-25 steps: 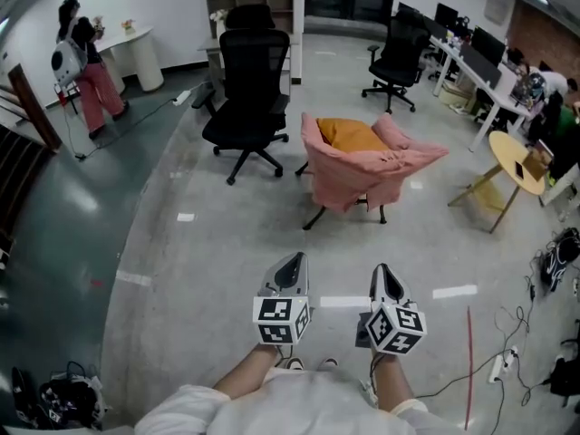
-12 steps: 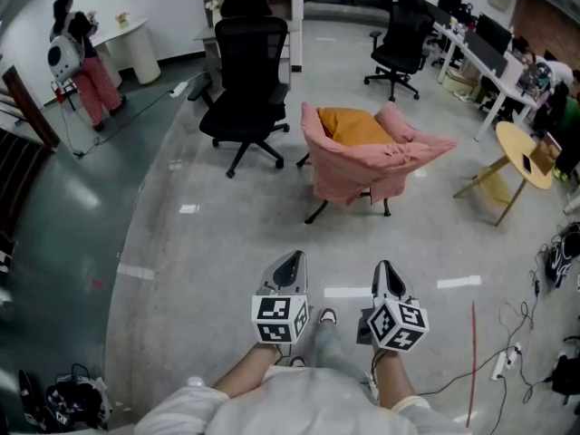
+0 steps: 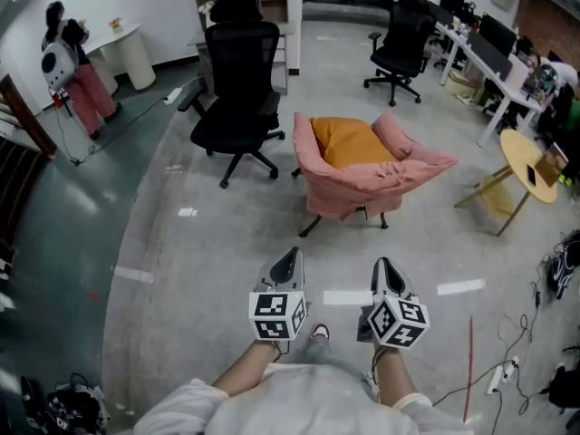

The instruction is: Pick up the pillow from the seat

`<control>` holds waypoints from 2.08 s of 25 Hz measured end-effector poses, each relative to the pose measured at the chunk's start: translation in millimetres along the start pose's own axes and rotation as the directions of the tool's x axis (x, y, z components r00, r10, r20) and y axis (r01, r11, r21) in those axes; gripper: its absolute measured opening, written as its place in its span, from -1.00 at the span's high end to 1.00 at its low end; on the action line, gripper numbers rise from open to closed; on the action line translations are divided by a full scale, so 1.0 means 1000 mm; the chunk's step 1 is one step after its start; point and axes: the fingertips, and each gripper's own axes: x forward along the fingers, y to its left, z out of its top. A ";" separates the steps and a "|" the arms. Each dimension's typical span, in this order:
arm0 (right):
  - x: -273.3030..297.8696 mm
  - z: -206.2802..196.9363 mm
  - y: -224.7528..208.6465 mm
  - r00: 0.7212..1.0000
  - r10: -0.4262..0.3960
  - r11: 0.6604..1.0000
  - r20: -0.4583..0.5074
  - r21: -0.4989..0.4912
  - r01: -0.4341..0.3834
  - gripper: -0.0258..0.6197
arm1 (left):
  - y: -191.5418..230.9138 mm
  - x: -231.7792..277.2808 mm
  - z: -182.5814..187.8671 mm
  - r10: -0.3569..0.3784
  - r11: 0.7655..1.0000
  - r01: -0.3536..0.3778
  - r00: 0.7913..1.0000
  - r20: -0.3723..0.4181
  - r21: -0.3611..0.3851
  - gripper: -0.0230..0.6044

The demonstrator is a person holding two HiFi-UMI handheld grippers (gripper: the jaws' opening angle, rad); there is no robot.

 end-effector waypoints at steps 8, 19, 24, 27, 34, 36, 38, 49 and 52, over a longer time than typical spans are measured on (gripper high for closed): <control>0.049 0.029 -0.054 1.000 -0.016 0.999 -0.004 0.030 0.016 0.83 | -0.018 0.074 0.012 -0.006 1.000 0.007 1.000 -0.017 0.014 0.92; 0.115 0.054 -0.099 1.000 0.007 0.999 -0.024 0.052 -0.006 0.83 | -0.029 0.151 0.025 0.010 1.000 -0.009 0.999 -0.032 0.026 0.92; 0.135 0.057 -0.109 0.999 0.008 0.998 -0.037 0.067 -0.006 0.83 | -0.023 0.174 0.029 0.019 0.999 -0.017 0.999 -0.046 0.035 0.92; 0.146 0.057 -0.119 0.999 -0.007 0.997 -0.045 0.078 0.010 0.83 | -0.020 0.188 0.030 0.016 0.999 -0.015 0.999 -0.051 0.032 0.92; 0.188 0.063 -0.133 0.997 -0.040 0.997 -0.064 0.068 0.044 0.83 | -0.008 0.243 0.043 -0.022 1.000 0.021 0.999 -0.043 -0.021 0.92; 0.204 0.069 -0.140 0.996 -0.057 0.996 -0.064 0.063 0.061 0.83 | -0.004 0.267 0.050 -0.038 0.999 0.036 0.999 -0.038 -0.038 0.92; 0.222 0.080 -0.148 0.995 -0.077 0.995 -0.061 0.061 0.081 0.83 | -0.001 0.292 0.059 -0.058 0.997 0.055 0.998 -0.036 -0.059 0.92; 0.338 0.148 -0.170 0.991 -0.129 0.990 -0.024 0.053 0.130 0.83 | 0.030 0.426 0.115 -0.115 0.992 0.113 0.993 -0.025 -0.058 0.92; 0.369 0.157 -0.172 0.991 -0.133 0.989 -0.029 0.054 0.134 0.83 | 0.041 0.457 0.124 -0.117 0.992 0.116 0.993 -0.031 -0.044 0.92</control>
